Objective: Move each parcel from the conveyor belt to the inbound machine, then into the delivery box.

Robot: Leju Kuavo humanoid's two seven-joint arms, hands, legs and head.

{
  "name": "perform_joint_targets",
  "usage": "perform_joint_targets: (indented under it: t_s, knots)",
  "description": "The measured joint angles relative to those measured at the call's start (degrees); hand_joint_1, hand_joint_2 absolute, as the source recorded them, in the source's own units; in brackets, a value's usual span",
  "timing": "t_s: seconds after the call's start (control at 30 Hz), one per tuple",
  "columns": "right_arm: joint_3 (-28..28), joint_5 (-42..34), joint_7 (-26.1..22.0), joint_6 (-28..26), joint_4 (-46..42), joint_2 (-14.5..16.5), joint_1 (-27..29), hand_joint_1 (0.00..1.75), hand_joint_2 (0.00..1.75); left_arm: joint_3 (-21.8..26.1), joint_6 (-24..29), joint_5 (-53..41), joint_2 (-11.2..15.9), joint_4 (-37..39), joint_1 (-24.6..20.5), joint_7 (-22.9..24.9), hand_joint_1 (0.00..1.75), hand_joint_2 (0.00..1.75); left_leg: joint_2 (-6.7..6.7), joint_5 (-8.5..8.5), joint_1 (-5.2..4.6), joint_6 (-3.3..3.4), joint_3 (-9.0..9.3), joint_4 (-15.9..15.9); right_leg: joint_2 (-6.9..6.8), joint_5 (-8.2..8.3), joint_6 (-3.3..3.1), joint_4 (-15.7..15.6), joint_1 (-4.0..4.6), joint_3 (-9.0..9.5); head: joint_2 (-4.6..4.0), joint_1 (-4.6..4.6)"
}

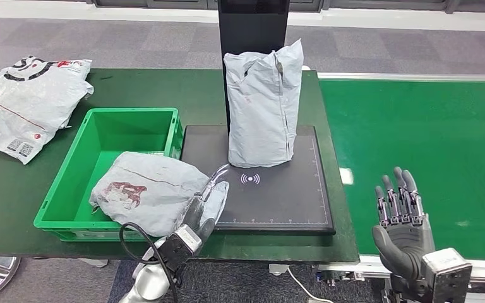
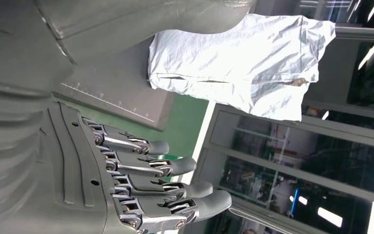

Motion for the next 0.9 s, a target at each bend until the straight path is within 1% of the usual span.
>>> perform_joint_targets:
  t_s: [0.13,0.2,0.27,0.4,0.47,0.53,0.6,0.63,0.7,0.77,0.83,0.9]
  knots:
    - [-0.6,0.6,0.3,0.8,0.0,0.9,0.0,0.00,1.75,0.7,4.0,-1.3,-0.4,0.1,0.0,2.2,0.00,0.00,0.00,0.00,-0.01,0.00,0.00,0.0,0.00,0.01,0.01,0.0,-0.01,0.01,-0.01,0.00]
    - [-0.9,0.9,0.4,0.9,0.0,1.3,0.0,0.00,1.75,1.3,7.0,-2.3,-0.6,0.3,0.0,3.5,0.00,0.00,0.00,0.00,-0.01,0.00,0.00,0.0,0.00,0.01,0.01,0.0,-0.01,0.00,-0.01,0.00]
    - [-1.3,1.2,0.6,0.9,0.0,1.7,0.0,0.00,1.75,1.9,11.6,-4.4,-1.0,0.5,-0.1,5.1,0.00,0.00,0.00,0.00,-0.01,0.00,0.00,0.0,0.00,0.01,0.01,0.0,0.00,0.00,-0.01,0.00]
    - [-1.5,1.4,1.1,0.8,0.2,2.3,-0.4,0.00,1.75,2.1,23.3,-12.7,-2.1,1.3,-1.1,9.9,0.00,0.00,0.00,0.01,-0.01,0.01,0.00,0.0,0.00,0.01,0.01,0.0,0.00,0.00,-0.01,0.00]
    - [-1.5,1.4,1.3,0.8,0.5,2.6,-0.8,0.00,1.75,2.1,26.3,-15.1,-2.6,2.0,-2.3,11.4,0.00,0.00,-0.01,0.03,-0.01,0.03,0.01,0.0,0.00,0.03,0.03,0.0,-0.01,0.01,0.00,0.00]
    - [-1.5,1.4,1.4,0.8,0.7,2.7,-1.1,0.00,1.75,2.1,27.7,-16.7,-2.9,2.7,-3.3,12.8,0.00,0.00,0.00,0.04,-0.01,0.04,0.01,0.0,0.00,0.05,0.04,0.0,-0.01,0.01,0.00,0.00]
    - [-1.5,1.4,1.5,0.9,1.1,2.8,-1.5,0.00,1.75,2.1,29.1,-19.5,-3.2,4.4,-5.2,15.5,0.00,0.00,-0.01,0.07,-0.01,0.05,0.00,0.0,-0.01,0.08,0.06,0.0,-0.01,0.00,0.00,0.00]
    - [-1.5,1.4,1.7,1.0,1.4,2.8,-2.0,0.00,1.75,2.1,29.8,-21.3,-3.4,6.0,-6.8,17.3,0.00,0.00,-0.03,0.10,-0.01,0.07,-0.01,0.0,-0.03,0.10,0.07,0.0,-0.02,0.00,-0.01,0.00]
    - [-1.4,1.2,2.1,1.0,2.3,2.8,-3.4,0.00,1.75,2.2,30.8,-24.8,-3.9,10.5,-11.6,20.9,0.00,0.00,-0.06,0.19,-0.01,0.09,-0.02,0.0,-0.06,0.19,0.08,0.0,-0.01,0.03,-0.01,-0.01]
    - [-1.1,0.9,2.4,1.0,3.6,2.8,-4.9,0.00,1.75,2.6,31.7,-27.0,-4.2,15.6,-16.7,23.5,0.00,0.87,-0.05,0.27,-0.01,0.09,-0.02,0.0,-0.03,0.29,0.05,0.0,-0.01,0.06,-0.01,-0.01]
    - [-0.7,0.6,2.6,0.9,5.0,2.8,-6.2,0.00,1.75,3.3,32.3,-27.9,-4.4,20.7,-21.1,24.7,0.00,1.75,-0.02,0.36,-0.01,0.10,-0.05,0.0,0.01,0.36,0.05,0.0,0.00,0.03,-0.01,-0.01]
    - [-0.1,0.4,2.8,0.8,6.8,2.8,-7.7,0.00,1.75,3.9,32.6,-28.3,-4.6,25.7,-25.4,25.1,0.00,1.75,-0.04,0.47,-0.01,0.10,-0.13,0.0,0.01,0.44,0.08,0.1,0.00,-0.05,-0.01,-0.01]
